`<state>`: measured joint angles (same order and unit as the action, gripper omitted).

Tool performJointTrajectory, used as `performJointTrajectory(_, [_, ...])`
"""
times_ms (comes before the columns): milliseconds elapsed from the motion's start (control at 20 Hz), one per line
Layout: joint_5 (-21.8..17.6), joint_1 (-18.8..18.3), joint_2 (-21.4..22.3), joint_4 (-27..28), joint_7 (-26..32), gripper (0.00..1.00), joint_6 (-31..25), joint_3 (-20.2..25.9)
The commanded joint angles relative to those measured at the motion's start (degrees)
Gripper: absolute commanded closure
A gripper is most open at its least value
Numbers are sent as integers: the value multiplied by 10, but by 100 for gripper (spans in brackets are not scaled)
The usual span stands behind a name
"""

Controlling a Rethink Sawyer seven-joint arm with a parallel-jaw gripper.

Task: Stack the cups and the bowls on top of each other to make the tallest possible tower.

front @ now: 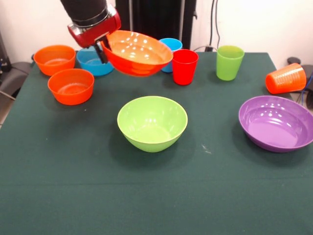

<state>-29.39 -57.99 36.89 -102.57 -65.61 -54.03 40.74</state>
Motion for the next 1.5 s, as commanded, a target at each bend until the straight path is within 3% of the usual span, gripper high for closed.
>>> performJointTrajectory(50, [38,-9,-29,-46,65,100,29,81])
performJointTrajectory(550, [35,0,-40,-33,21,100,61,90])
performJointTrajectory(1050, [7,7,-55,-26,21,100,77,76])
performJointTrajectory(1500, [12,9,-52,-25,20,100,71,79])
